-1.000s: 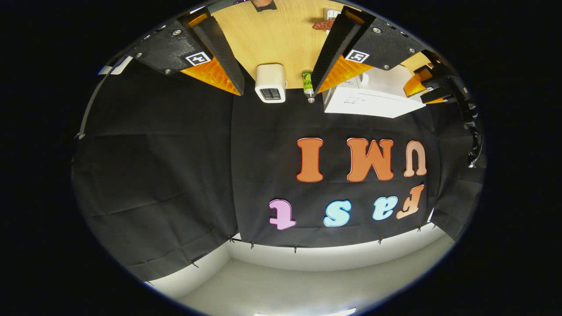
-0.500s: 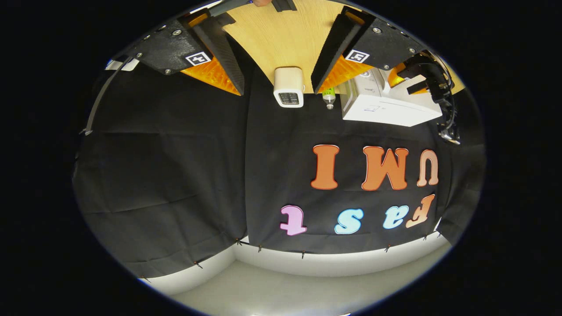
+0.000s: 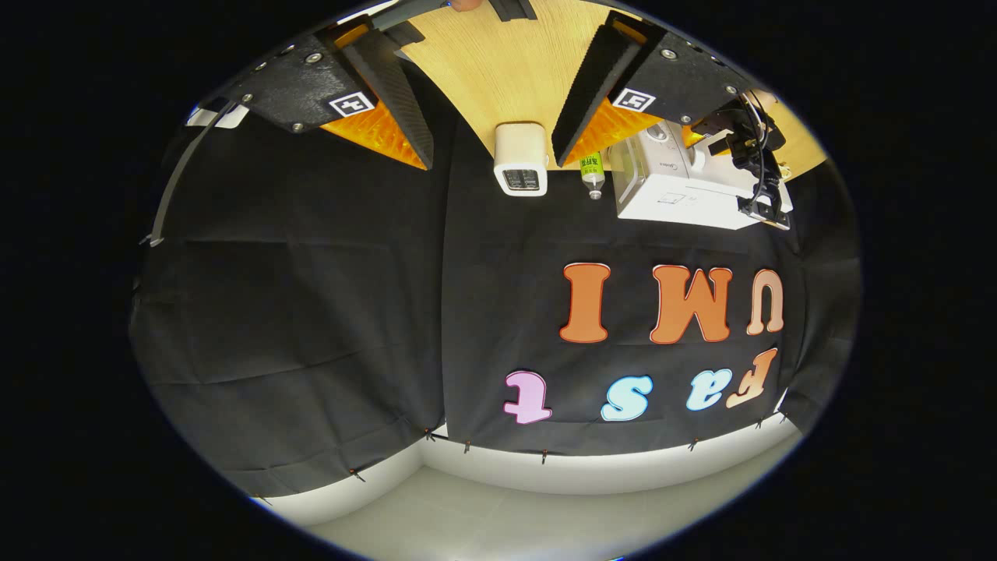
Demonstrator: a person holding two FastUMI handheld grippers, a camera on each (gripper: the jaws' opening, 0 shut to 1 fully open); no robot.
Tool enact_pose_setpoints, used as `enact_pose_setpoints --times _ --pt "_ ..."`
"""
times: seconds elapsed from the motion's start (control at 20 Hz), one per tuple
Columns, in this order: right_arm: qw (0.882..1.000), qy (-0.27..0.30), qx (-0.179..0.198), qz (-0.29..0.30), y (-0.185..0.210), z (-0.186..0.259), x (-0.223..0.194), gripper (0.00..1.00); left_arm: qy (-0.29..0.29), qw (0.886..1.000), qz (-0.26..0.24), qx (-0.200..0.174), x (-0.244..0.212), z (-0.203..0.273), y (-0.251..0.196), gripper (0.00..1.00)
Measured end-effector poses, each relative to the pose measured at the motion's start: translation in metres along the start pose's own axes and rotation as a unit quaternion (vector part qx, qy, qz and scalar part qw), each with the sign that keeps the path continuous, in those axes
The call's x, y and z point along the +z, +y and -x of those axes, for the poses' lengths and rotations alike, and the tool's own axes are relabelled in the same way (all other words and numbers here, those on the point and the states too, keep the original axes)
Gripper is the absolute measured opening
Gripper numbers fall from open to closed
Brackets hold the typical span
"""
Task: Open the microwave oven with the left hand, put the food in, and close the microwave oven.
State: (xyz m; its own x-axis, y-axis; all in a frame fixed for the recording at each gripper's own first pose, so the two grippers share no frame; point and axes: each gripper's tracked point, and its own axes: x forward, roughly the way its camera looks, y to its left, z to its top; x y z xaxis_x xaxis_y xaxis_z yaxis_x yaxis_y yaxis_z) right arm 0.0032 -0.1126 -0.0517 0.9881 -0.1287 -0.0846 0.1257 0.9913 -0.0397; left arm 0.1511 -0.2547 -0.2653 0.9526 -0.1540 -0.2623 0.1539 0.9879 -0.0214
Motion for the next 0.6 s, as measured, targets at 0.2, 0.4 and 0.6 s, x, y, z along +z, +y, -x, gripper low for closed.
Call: enact_pose_setpoints --times 0.2,0.4,0.6 --pt "1.0 0.003 0.001 -0.003 -0.001 -0.001 -0.003 0.95 0.018 0.999 0.007 -0.037 -0.009 -0.008 -0.015 0.5" --pt "1.0 0.004 -0.002 -0.011 -0.005 0.002 -0.004 0.95 0.008 0.999 -0.003 -0.041 -0.009 -0.009 -0.016 0.29" --pt "1.0 0.004 0.001 -0.017 -0.005 0.008 -0.005 0.95 0.003 0.999 -0.007 -0.042 -0.006 -0.007 -0.015 0.09"
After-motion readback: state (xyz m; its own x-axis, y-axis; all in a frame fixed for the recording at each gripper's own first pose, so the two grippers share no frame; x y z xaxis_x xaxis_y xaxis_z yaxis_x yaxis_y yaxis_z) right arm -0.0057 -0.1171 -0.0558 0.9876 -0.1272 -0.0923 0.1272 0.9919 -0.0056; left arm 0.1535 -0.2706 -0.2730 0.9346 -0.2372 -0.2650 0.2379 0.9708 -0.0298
